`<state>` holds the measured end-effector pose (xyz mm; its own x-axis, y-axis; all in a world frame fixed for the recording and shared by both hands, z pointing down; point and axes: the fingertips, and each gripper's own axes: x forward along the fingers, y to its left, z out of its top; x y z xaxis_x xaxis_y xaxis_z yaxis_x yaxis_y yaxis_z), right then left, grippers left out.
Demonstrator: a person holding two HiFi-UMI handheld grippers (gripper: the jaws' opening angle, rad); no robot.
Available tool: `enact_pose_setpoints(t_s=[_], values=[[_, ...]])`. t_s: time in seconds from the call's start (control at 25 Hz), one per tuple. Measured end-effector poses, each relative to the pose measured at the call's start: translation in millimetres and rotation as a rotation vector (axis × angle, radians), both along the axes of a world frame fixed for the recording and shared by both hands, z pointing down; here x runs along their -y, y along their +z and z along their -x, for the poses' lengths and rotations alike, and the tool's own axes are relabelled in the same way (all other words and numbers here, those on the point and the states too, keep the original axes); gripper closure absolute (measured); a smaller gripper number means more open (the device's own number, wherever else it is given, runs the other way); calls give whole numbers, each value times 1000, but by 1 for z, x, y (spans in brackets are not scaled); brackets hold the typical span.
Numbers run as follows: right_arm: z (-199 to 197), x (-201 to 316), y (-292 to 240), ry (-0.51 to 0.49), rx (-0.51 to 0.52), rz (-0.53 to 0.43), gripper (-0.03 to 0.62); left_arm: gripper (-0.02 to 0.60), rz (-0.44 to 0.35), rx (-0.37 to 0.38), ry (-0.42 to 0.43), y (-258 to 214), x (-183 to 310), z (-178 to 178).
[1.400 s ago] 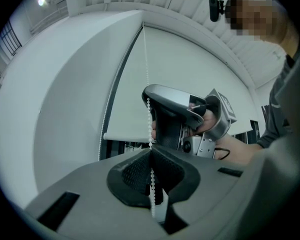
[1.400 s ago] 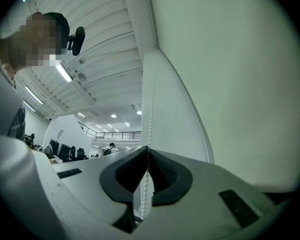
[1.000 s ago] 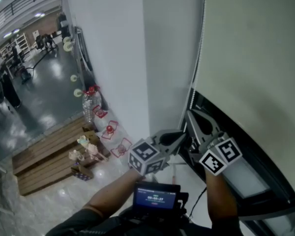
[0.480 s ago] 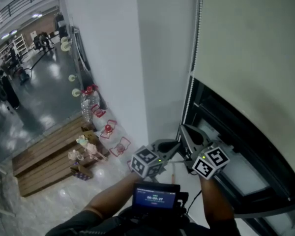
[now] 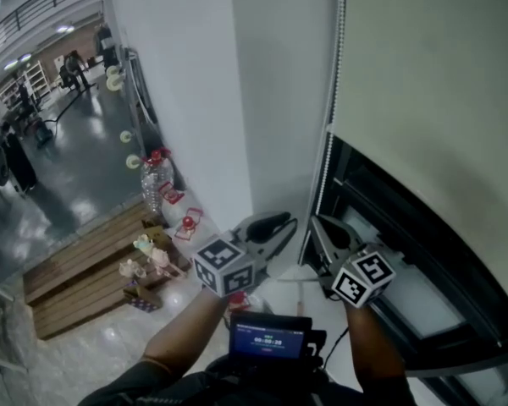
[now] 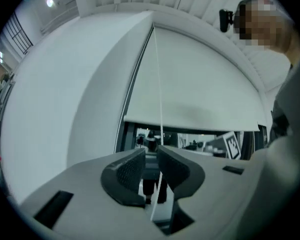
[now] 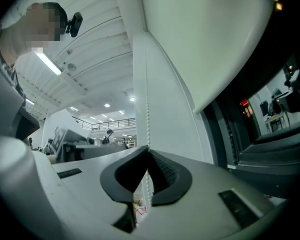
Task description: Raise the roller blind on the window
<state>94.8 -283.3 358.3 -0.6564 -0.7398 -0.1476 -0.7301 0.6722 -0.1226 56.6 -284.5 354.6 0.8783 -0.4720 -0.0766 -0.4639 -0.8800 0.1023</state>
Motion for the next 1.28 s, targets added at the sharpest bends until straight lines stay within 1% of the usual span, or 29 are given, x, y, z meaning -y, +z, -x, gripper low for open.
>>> enact_pose_setpoints(t_s=[0.08, 0.16, 0.24, 0.32, 0.36, 0.4, 0.48, 0.52, 0.6, 0.72, 0.92, 1.16, 1.28], values=[[3, -1, 0, -7, 1, -2, 593, 502, -62, -47, 18, -40, -2, -4], [7, -3, -2, -15, 0, -5, 592, 502, -114, -70, 47, -74, -4, -15], [10, -4, -3, -23, -4, -6, 592, 502, -142, -63, 52, -94, 1, -28], [12, -4, -1, -29, -3, -8, 592, 502, -147, -44, 38, -98, 9, -38], [13, -4, 0, -30, -2, -9, 592, 508, -141, -40, 35, -97, 12, -41], [13, -4, 0, -30, -1, -10, 592, 579, -134, -43, 38, -96, 13, -43], [12, -4, 0, -27, 4, -11, 592, 583, -133, -56, 53, -96, 11, -45], [11, -5, -1, -26, 7, -11, 592, 583, -144, -58, 52, -96, 10, -44], [10, -4, -2, -26, 9, -11, 592, 583, -173, -56, 41, -96, 11, -43], [10, -1, 7, -26, -9, 7, 592, 584, -180, -43, 29, -89, 13, -44], [8, 1, 39, -31, 7, 85, 592, 584, -129, -8, 31, -55, 16, -48], [11, 0, 66, -21, -16, 133, 592, 584, -93, 24, 25, -24, 15, -44], [13, -3, 82, -18, -27, 172, 592, 583, -64, 34, 26, -9, 13, -44]])
